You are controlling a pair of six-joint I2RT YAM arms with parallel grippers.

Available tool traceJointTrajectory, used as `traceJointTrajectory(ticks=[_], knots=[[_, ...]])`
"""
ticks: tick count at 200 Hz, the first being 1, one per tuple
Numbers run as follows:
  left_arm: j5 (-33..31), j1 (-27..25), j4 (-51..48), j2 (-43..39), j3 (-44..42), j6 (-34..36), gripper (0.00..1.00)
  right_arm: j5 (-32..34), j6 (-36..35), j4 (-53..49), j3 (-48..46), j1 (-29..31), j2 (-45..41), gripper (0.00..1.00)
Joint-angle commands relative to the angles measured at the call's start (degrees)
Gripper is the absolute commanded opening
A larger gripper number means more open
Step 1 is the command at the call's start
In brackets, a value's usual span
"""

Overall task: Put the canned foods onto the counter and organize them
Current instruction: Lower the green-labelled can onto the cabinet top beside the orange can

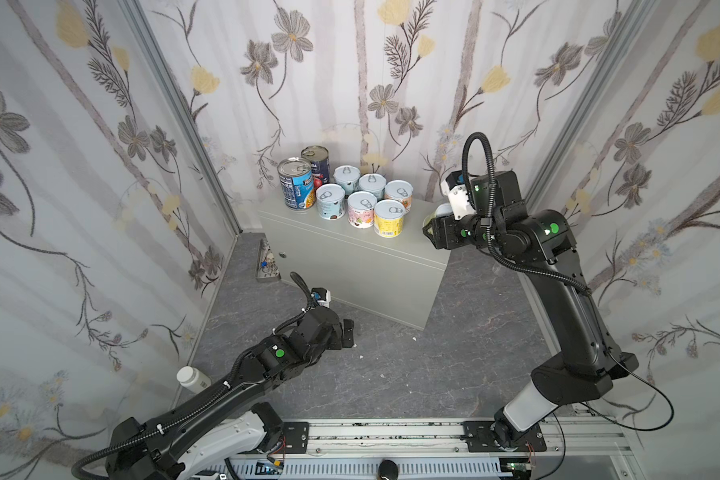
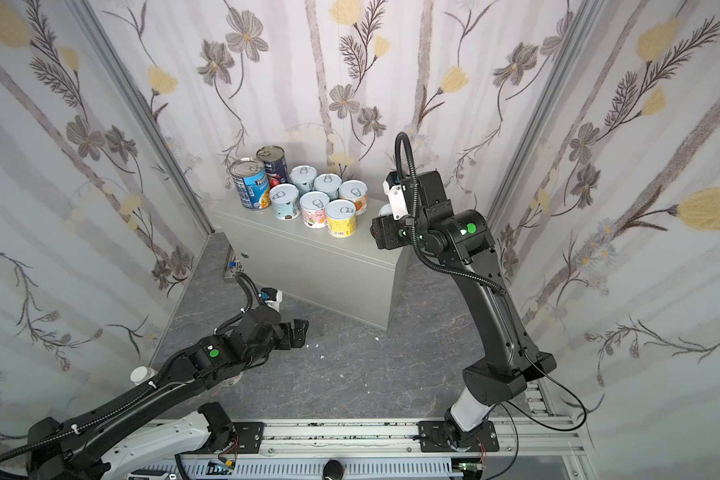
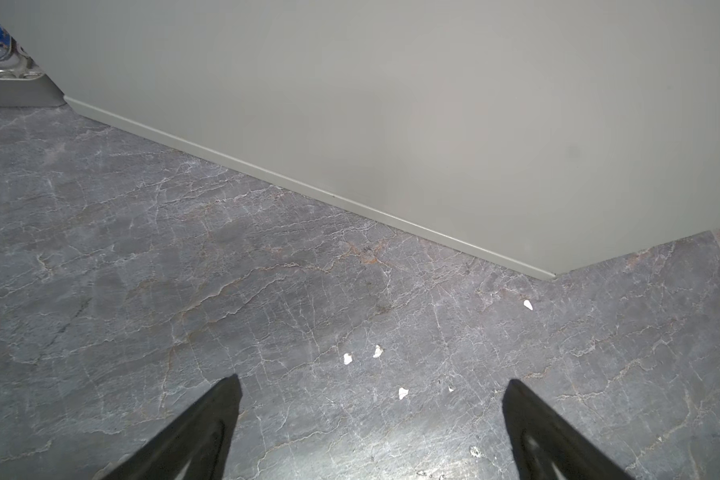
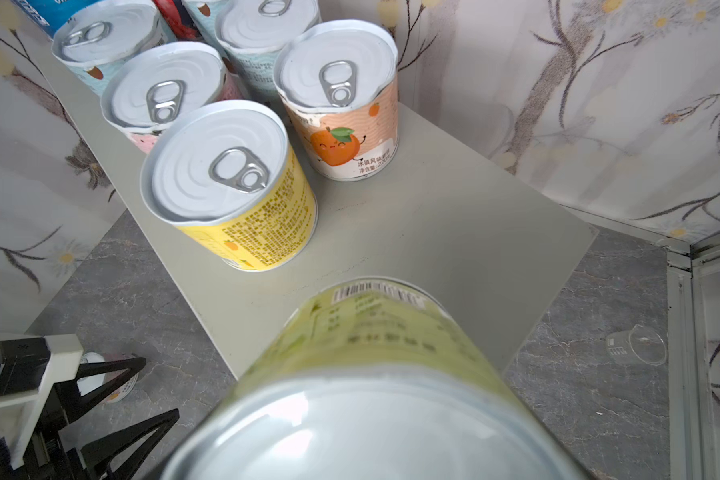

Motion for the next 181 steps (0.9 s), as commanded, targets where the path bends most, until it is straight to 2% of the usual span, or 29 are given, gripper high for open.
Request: traceJointTrajectory(ticks=[1,50,105,181], knots=[[0.61,0.03,2.87,-0.05,-0.8,-1.58,1.0,0.26,-0.59,1.76,1.29,0.39,1.88,0.37],[1.71,0.0,4.4,0.81,-1.66,-1.59,1.0,-0.35,-1.29,1.13,1.28,0.87,4.91,0.38],[1.78,0.01,5.06,0.56,-2.29,-2.05,1.0,0.0,-1.88,1.36,1.27,0.96,6.12,0.55],[2.04,0.0,5.24,0.29,-2.69,-2.82,1.0,0.57,-2.43,1.73,1.27,0.91,7.74,0.68]])
